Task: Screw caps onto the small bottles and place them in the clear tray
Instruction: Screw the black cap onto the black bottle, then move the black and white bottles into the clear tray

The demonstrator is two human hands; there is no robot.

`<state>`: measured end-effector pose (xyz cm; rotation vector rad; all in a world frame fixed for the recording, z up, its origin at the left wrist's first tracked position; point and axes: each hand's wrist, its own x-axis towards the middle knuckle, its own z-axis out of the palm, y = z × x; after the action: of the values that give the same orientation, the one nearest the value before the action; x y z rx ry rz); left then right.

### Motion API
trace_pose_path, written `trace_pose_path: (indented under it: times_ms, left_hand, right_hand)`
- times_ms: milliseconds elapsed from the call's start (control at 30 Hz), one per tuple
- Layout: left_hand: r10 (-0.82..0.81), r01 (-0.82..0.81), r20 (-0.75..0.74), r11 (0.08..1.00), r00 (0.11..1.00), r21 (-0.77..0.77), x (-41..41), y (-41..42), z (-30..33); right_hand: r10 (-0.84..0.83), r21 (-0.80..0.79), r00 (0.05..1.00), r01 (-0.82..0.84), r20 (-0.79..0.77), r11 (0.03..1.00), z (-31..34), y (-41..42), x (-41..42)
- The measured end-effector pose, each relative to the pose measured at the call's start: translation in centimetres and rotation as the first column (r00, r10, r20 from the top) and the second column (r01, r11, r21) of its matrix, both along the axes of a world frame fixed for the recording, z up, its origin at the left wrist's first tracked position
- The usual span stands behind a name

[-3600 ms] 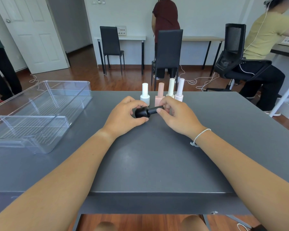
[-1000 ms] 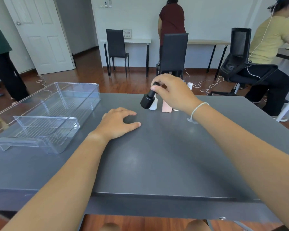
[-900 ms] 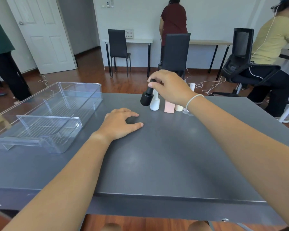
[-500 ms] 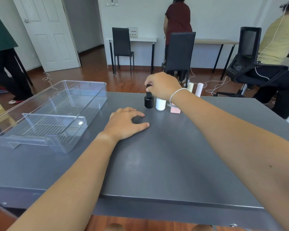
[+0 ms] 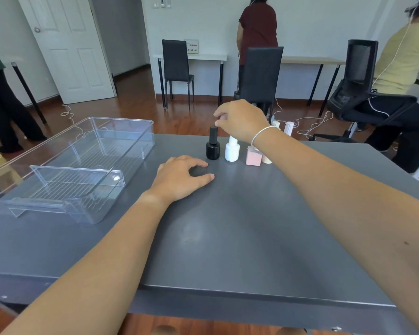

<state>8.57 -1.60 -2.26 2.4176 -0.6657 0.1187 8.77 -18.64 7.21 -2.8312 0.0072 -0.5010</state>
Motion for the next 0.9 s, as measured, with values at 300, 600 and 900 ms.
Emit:
trace_pose_path:
  times_ms: [300,600,900]
  left_hand:
    - [0.066,-0.022,0.1,0.922,0.993,-0.387,2.9,-3.6,4.5]
    - [-0.001,0.016,0.047,0.946,0.999,-0.325,5.1,-4.9,4.5]
    - [0.062,-0.039,0.04,0.9,0.997,-0.434,5.6,-3.0,6.8]
  right_hand:
    - [-0.002,0.041,1.0,0.003,-0.028,0.999,0.4,-2.5,-1.0]
    - [-0.022,-0.087,0.995,0.014,-0.094,0.996,-0.2,-2.4,-0.8]
    - [-0.001,-0.071,0.999,-0.003,-0.053,0.997,1.3,-1.2,-0.6]
